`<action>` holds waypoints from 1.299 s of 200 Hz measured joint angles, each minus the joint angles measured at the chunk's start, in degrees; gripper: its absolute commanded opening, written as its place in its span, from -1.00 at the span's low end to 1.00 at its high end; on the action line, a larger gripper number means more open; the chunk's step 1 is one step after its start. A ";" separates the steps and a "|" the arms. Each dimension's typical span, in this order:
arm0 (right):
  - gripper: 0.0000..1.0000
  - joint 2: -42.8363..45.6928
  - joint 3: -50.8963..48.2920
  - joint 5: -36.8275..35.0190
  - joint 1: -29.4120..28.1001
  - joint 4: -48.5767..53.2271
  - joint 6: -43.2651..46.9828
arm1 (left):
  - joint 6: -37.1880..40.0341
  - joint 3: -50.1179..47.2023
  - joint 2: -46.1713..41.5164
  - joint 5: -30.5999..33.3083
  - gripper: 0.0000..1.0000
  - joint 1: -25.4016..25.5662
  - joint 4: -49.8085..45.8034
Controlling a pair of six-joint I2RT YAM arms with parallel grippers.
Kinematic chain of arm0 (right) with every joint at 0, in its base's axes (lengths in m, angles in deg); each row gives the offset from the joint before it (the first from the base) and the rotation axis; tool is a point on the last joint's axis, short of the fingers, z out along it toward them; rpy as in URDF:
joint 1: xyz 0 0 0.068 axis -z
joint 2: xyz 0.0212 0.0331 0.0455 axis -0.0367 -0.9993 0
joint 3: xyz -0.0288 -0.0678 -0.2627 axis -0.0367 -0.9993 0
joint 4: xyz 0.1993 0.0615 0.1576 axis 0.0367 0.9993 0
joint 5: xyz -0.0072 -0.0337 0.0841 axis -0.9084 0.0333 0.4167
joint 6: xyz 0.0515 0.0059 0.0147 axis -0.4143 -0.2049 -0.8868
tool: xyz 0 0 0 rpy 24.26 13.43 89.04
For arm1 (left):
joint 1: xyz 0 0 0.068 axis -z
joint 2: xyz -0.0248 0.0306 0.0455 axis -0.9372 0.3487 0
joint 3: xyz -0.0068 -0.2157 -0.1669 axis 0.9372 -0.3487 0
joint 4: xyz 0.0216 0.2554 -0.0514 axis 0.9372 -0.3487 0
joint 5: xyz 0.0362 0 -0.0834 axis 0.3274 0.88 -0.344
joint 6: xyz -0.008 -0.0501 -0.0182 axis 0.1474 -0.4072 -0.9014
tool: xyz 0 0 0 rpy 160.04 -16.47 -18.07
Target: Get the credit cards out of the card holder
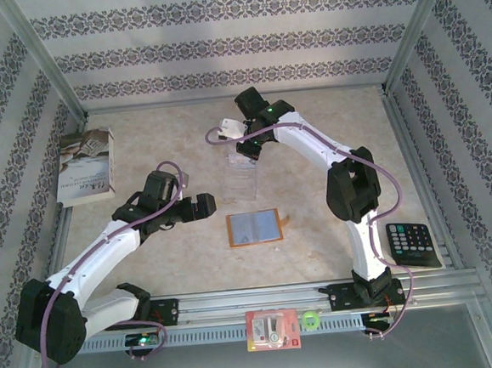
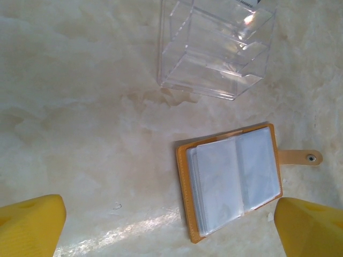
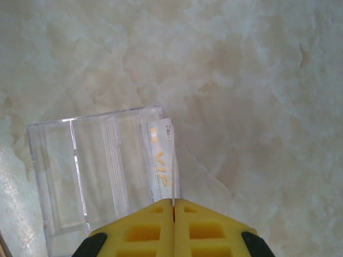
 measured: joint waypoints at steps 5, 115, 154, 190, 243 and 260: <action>-1.00 -0.04 0.00 -0.02 0.00 0.00 0.20 | 0.00 -0.09 0.04 0.02 0.99 -0.07 0.02; -0.54 -4.28 0.44 -1.75 -1.49 1.03 0.55 | -0.02 -0.61 0.09 -0.02 1.00 -0.74 0.02; -0.28 -3.78 -0.57 -3.41 -1.64 -3.26 -0.70 | -0.02 -1.03 -0.11 -0.02 0.99 -0.74 0.04; -0.17 1.90 -6.93 -3.30 -1.62 -10.45 -6.43 | -0.31 -2.14 -1.88 0.15 0.99 -0.74 0.33; -0.13 18.29 -23.12 -4.59 -3.34 -22.56 -29.94 | -2.71 -5.90 -6.05 1.73 0.99 -0.74 4.87; -0.13 23.30 -31.30 -5.33 -4.85 -24.92 -37.75 | -3.34 -7.30 -6.14 1.81 0.99 -0.79 6.58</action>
